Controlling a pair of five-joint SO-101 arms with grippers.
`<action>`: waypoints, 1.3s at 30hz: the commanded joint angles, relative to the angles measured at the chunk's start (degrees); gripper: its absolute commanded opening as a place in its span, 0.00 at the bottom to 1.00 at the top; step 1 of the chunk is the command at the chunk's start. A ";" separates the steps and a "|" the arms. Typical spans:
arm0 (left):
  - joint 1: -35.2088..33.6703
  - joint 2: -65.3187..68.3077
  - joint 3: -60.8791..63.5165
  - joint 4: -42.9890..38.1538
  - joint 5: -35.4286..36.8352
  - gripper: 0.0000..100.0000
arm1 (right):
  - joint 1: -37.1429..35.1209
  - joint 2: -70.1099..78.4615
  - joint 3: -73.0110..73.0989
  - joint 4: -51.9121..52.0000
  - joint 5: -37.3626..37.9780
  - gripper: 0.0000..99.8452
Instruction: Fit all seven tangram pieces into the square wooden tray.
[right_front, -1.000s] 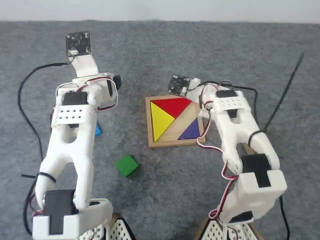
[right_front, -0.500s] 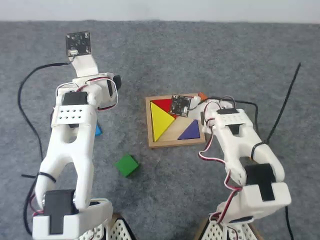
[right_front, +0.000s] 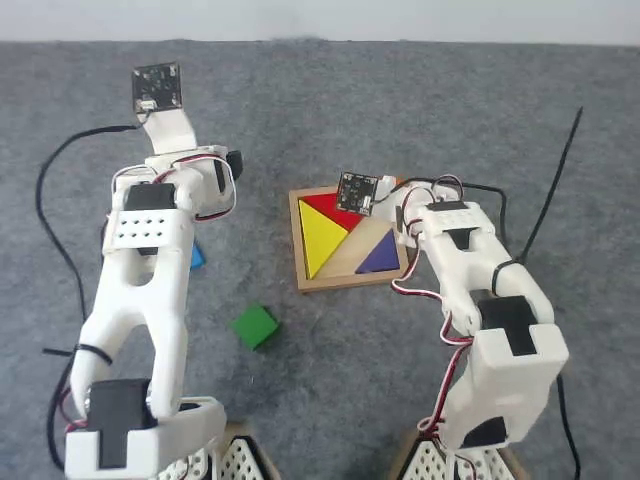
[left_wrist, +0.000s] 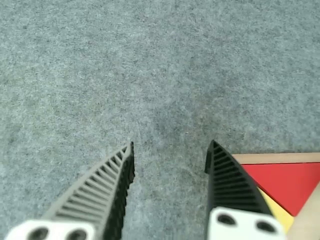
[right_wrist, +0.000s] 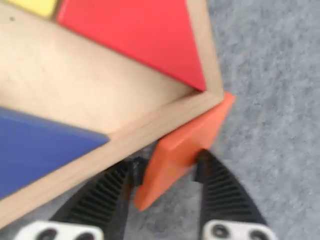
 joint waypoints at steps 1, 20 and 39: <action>0.26 -0.53 -0.31 -0.97 -0.53 0.22 | 1.01 2.68 -2.37 -2.95 -0.70 0.06; 0.35 -0.53 -0.31 -0.88 -0.53 0.22 | 3.21 -8.31 -2.73 3.82 -9.14 0.01; 0.44 -0.53 -0.31 -0.88 -0.53 0.22 | -0.57 -29.05 -2.55 17.10 -50.64 0.01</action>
